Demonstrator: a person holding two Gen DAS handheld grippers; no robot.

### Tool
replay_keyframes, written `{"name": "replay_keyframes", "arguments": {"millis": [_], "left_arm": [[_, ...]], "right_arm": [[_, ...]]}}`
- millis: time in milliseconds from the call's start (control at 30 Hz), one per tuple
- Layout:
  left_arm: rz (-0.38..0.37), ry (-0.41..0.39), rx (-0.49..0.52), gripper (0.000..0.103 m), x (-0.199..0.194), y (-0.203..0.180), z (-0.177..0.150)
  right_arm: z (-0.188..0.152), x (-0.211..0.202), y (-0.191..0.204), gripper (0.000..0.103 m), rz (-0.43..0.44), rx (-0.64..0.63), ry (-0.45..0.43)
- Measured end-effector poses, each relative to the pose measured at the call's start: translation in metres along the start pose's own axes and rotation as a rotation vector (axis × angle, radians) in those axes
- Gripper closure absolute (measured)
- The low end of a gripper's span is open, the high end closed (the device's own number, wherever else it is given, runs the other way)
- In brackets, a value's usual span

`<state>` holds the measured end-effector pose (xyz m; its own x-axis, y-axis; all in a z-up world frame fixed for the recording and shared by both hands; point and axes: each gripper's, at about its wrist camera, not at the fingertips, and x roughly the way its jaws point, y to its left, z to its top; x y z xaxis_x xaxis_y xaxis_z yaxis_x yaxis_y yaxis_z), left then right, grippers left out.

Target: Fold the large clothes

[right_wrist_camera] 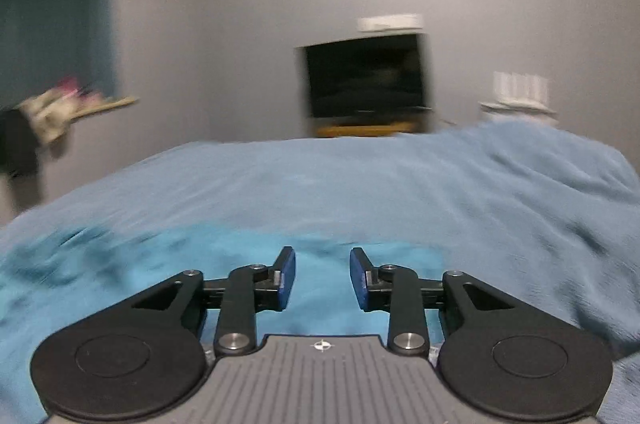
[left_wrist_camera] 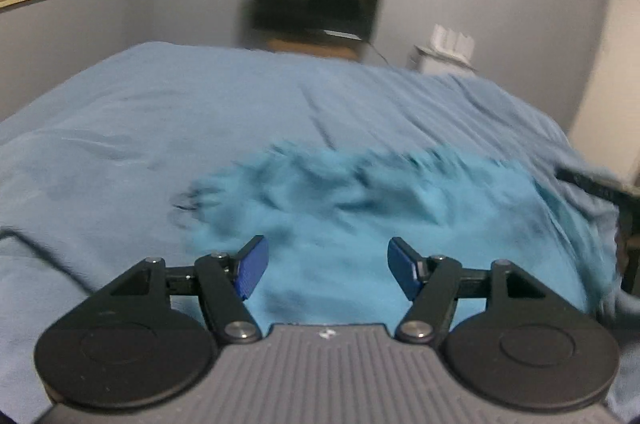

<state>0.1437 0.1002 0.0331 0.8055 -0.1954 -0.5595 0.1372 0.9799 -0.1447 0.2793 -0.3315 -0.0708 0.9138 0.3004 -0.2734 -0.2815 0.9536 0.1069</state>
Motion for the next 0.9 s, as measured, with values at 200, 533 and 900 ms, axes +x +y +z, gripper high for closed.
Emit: {"name": "replay_keyframes", "arguments": {"millis": [200,533,900], "left_arm": [[0.048,0.111,0.06,0.038,0.056,-0.031,-0.043],[0.136,0.123,0.047,0.032,0.083,-0.008,-0.07],[0.213,0.083,0.092,0.024,0.069,-0.024,-0.077]], "right_arm": [[-0.043,0.007,0.059,0.069,0.028,-0.28,0.141],[-0.073,0.067,0.018,0.069,-0.31,-0.233,0.202],[-0.054,0.02,-0.019,0.047,-0.263,0.112,0.161]]}}
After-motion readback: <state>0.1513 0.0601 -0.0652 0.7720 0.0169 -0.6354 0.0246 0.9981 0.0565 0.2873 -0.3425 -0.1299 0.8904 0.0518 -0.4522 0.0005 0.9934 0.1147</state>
